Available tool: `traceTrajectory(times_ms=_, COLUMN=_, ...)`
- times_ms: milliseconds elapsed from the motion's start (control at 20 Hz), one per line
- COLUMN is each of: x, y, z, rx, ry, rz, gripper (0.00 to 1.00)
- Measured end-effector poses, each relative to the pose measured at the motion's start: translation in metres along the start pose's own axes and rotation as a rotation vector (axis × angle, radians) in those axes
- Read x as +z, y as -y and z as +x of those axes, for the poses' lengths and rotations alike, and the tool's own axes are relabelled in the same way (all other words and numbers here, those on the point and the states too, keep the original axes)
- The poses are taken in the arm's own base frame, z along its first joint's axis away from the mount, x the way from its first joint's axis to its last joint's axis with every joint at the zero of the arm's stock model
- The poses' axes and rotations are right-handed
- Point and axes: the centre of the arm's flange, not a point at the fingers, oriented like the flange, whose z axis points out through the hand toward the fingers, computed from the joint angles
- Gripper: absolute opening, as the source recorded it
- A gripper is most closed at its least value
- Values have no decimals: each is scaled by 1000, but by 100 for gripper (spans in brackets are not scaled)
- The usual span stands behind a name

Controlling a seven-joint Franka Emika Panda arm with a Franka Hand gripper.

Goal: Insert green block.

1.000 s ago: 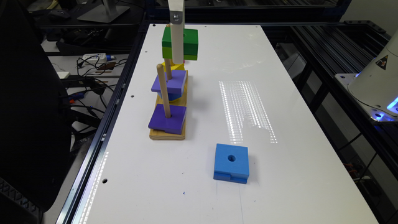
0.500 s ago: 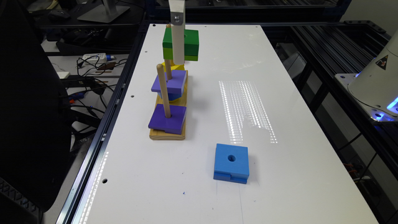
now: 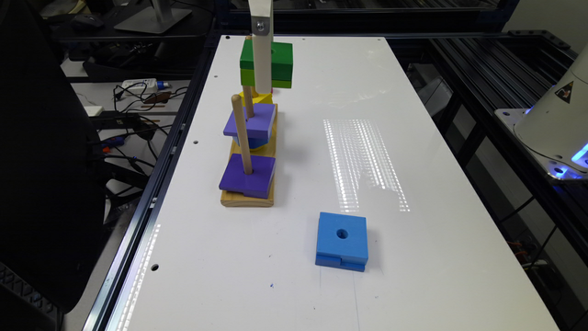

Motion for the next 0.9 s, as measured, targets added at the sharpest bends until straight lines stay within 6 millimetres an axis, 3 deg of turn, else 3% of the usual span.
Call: traceTrajectory(times_ms=900, x=0, y=5, z=6, rx=2, ry=-13, rz=26, gripper=0)
